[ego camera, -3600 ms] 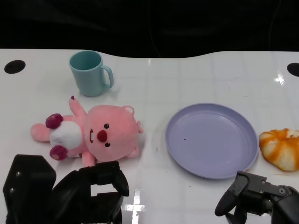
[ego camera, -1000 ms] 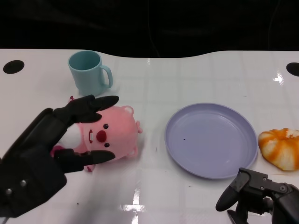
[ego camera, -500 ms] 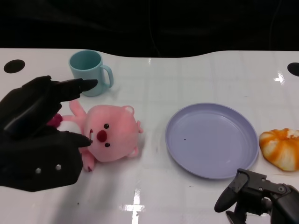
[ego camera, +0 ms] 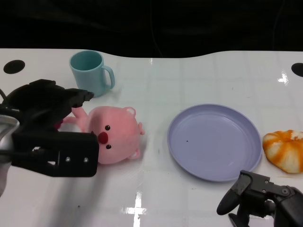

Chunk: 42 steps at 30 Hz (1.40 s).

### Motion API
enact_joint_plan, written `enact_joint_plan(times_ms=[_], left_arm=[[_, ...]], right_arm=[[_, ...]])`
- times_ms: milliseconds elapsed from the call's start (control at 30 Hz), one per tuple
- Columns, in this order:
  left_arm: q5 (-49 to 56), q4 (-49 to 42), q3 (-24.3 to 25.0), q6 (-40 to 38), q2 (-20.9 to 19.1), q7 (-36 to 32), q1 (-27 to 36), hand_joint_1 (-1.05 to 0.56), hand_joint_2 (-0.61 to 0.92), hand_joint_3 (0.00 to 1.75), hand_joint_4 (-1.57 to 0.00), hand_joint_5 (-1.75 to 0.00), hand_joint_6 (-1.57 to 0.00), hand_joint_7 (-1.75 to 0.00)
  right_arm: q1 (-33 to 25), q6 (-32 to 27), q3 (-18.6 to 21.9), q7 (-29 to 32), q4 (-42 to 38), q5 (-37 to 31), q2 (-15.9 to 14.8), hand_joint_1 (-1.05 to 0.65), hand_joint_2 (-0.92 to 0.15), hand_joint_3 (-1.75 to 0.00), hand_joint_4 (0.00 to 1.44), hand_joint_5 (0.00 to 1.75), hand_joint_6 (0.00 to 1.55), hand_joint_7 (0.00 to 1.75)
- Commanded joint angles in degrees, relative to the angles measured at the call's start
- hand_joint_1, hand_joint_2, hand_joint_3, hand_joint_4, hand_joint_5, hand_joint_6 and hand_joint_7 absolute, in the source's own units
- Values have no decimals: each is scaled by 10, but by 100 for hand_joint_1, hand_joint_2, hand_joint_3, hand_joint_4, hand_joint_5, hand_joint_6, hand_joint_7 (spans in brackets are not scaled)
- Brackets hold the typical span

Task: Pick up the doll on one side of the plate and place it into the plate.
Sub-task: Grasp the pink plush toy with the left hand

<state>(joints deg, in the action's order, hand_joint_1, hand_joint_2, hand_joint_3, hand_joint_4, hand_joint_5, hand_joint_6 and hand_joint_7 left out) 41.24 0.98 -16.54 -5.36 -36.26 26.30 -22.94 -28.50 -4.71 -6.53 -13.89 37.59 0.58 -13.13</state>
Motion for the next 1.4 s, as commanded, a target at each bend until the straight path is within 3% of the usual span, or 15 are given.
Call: enact_joint_plan(times_ms=[33, 600, 1000, 1200, 1300, 1400], left_arm=[[17, -50, -19, 9, 6, -6, -27, -73, 90, 0, -1, -37, -23, 0], [81, -323, -114, 15, 95, -83, -130, -72, 90, 0, -9, -22, -24, 0], [56, -592, -154, 54, 185, -154, -199, -65, 90, 0, -19, -11, -31, -2], [47, -668, -166, 69, 214, -204, -207, -52, 92, 4, -42, -10, -60, -6], [31, -692, -156, 81, 224, -229, -203, -45, 92, 7, -66, -14, -79, -8], [22, -704, -155, 109, 225, -279, -192, -34, 91, 1, -97, -29, -109, -10]], right_arm=[[-1, 0, 5, 1, 7, 0, -3, -20, -57, -104, 63, 168, 57, 134], [-6, -6, 3, 0, 21, -6, -4, -19, -56, -106, 63, 168, 58, 134], [-13, -5, 0, 0, 29, -6, -3, -18, -55, -107, 63, 169, 58, 135], [-16, 4, 0, -2, 29, -9, -5, -19, -55, -108, 63, 169, 58, 135], [-18, -6, -1, -1, 37, -10, -5, -20, -55, -107, 64, 169, 58, 135], [-18, -5, -2, 1, 37, -12, -4, -21, -55, -107, 64, 169, 58, 135]])
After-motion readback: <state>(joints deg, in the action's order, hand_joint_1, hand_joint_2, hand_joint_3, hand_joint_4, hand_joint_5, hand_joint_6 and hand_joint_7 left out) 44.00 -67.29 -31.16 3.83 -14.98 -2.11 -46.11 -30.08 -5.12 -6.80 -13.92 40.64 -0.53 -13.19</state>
